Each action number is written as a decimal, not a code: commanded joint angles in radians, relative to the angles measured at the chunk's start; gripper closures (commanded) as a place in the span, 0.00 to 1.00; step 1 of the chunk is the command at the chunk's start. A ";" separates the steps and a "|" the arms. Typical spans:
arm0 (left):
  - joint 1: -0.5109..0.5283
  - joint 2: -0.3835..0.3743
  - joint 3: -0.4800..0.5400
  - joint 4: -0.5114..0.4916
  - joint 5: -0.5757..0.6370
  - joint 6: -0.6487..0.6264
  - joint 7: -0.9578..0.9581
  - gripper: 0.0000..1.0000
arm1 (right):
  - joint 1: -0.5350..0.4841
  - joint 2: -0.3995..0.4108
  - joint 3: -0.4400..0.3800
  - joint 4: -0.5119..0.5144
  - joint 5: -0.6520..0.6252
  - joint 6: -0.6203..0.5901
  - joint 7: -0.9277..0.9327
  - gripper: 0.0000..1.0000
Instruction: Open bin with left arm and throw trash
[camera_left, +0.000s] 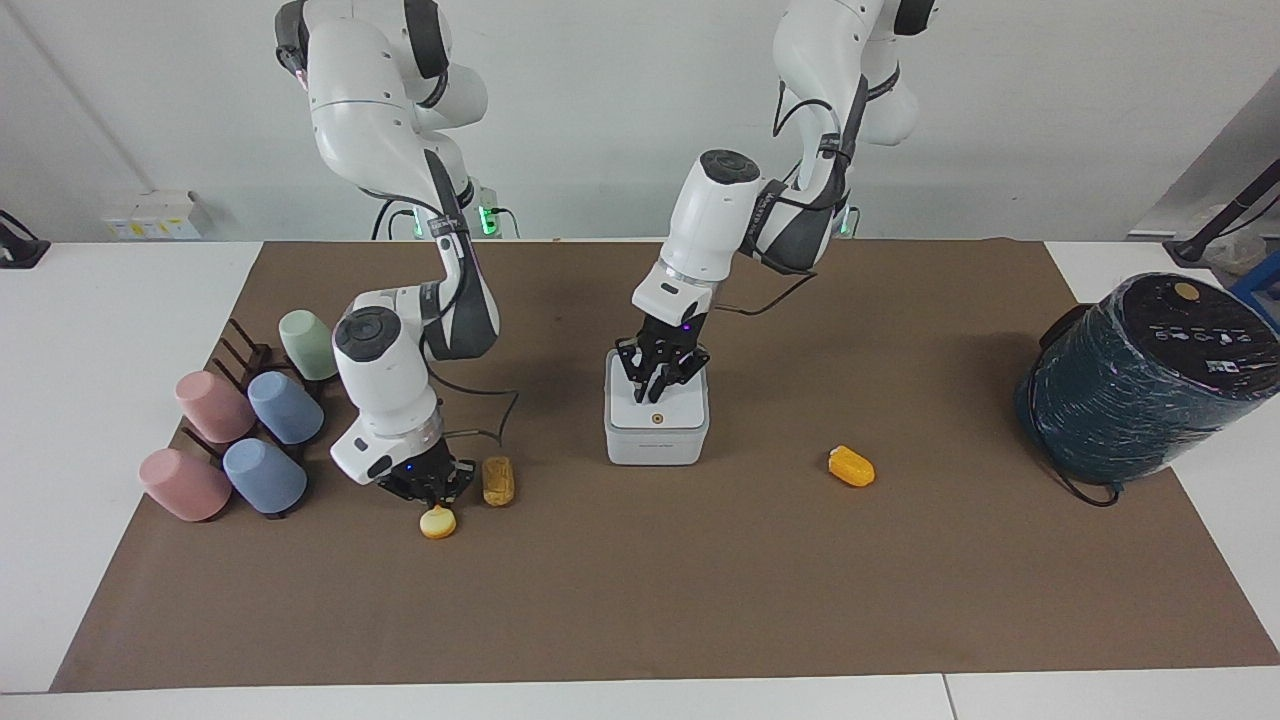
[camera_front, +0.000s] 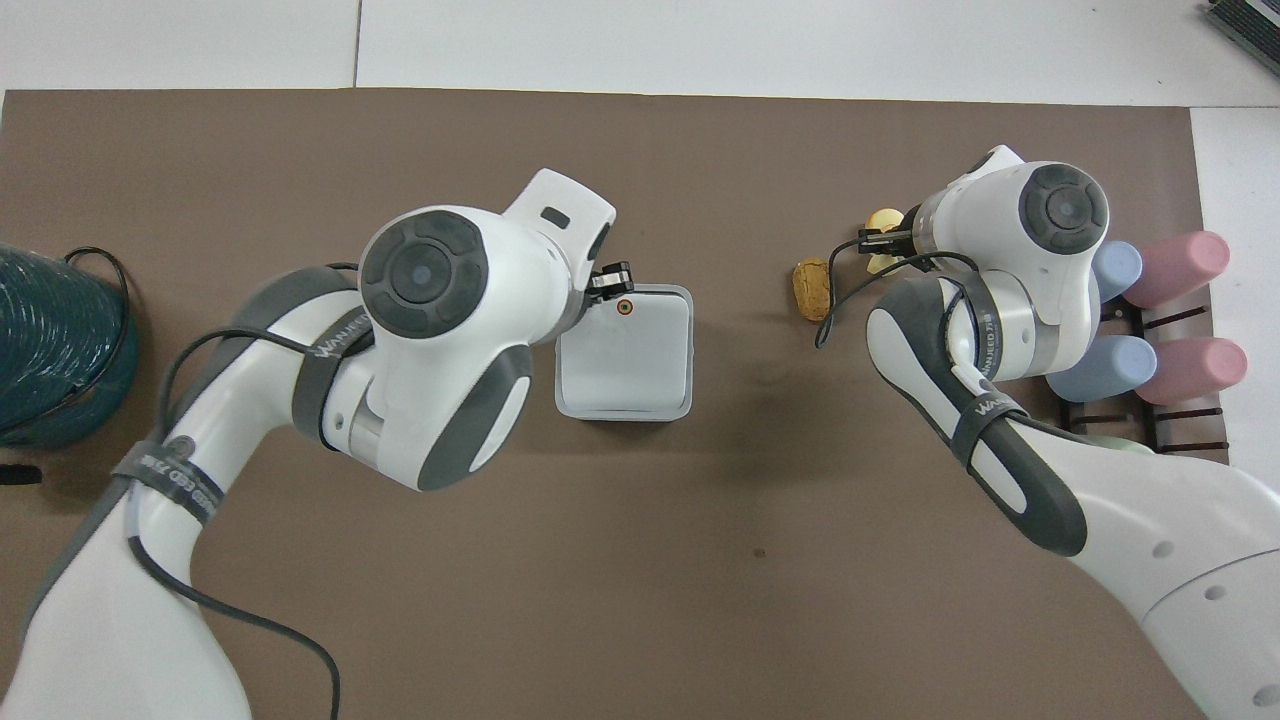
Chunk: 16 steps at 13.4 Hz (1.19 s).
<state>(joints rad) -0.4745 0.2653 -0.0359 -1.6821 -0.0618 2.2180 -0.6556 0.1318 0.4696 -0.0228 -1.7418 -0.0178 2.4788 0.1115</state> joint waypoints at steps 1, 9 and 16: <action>0.109 0.008 -0.007 -0.004 -0.006 -0.021 0.106 0.75 | 0.005 -0.083 0.009 -0.019 0.007 -0.021 -0.006 1.00; 0.300 0.002 -0.004 -0.234 -0.007 0.210 0.127 0.39 | 0.230 -0.146 0.044 0.019 0.009 -0.064 0.469 1.00; 0.306 0.081 -0.004 -0.234 -0.007 0.333 -0.200 0.00 | 0.304 -0.167 0.093 0.005 0.012 -0.101 0.634 1.00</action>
<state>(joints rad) -0.1739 0.3449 -0.0350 -1.9043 -0.0646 2.5202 -0.7702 0.4423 0.3243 0.0461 -1.7287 -0.0159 2.4015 0.7207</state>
